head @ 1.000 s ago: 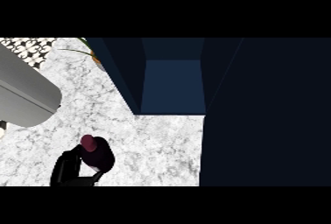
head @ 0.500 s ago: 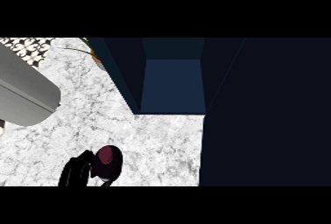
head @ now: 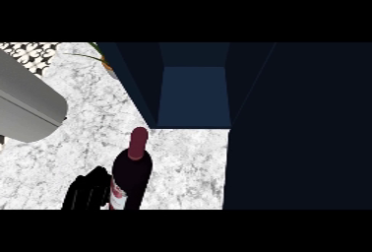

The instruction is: Pick up the wine, place it into the cabinet and close the cabinet

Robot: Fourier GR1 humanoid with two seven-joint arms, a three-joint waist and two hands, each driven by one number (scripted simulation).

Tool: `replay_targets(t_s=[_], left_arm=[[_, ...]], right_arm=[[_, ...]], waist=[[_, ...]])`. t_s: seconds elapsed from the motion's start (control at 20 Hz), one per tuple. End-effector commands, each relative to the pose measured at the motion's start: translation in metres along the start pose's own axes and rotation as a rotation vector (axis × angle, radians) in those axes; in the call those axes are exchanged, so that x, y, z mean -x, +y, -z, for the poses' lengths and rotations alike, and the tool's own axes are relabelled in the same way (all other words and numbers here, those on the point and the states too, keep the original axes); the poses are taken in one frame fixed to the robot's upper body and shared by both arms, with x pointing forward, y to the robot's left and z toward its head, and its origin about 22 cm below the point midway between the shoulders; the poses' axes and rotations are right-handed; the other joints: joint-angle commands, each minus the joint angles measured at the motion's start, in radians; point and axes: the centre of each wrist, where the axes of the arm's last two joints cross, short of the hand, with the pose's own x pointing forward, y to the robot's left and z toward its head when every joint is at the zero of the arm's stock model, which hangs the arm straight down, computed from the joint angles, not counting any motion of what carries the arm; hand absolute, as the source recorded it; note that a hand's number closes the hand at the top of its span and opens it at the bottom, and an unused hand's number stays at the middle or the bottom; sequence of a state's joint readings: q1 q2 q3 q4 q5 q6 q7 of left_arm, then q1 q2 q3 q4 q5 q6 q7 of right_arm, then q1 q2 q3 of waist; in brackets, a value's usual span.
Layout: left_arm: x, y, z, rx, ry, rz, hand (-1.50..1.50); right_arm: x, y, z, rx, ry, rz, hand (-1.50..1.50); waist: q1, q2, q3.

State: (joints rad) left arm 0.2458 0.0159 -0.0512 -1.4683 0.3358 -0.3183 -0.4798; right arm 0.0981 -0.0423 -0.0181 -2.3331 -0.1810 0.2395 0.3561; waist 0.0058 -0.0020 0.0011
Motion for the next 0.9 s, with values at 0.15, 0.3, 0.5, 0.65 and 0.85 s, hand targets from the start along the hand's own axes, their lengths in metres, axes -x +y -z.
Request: replay_targets(t_s=[0.15,0.3,0.5,0.65,0.85], left_arm=[[-0.041,-0.050,0.040,0.012,-0.057,-0.002,1.50],[-0.055,-0.068,0.054,0.004,-0.091,0.004,1.50],[-0.048,-0.093,0.078,0.013,-0.025,0.001,1.50],[-0.051,-0.107,0.105,0.030,-0.055,0.004,1.50],[-0.065,-0.126,0.131,0.015,-0.086,0.045,1.50]], right_arm=[[-0.012,0.007,0.008,-0.004,-0.015,-0.004,-1.50],[-0.001,-0.019,0.001,-0.014,0.010,-0.008,-1.50],[-0.011,0.001,-0.003,0.001,-0.002,0.012,-1.50],[-0.005,0.005,-0.002,0.005,-0.002,0.011,-1.50],[0.001,-0.009,0.009,-0.011,-0.018,-0.004,-1.50]], waist=[[-0.002,0.001,-0.001],[-0.006,0.001,-0.001],[-0.010,0.002,-0.001],[-0.011,0.002,-0.001],[-0.010,0.002,-0.001]])
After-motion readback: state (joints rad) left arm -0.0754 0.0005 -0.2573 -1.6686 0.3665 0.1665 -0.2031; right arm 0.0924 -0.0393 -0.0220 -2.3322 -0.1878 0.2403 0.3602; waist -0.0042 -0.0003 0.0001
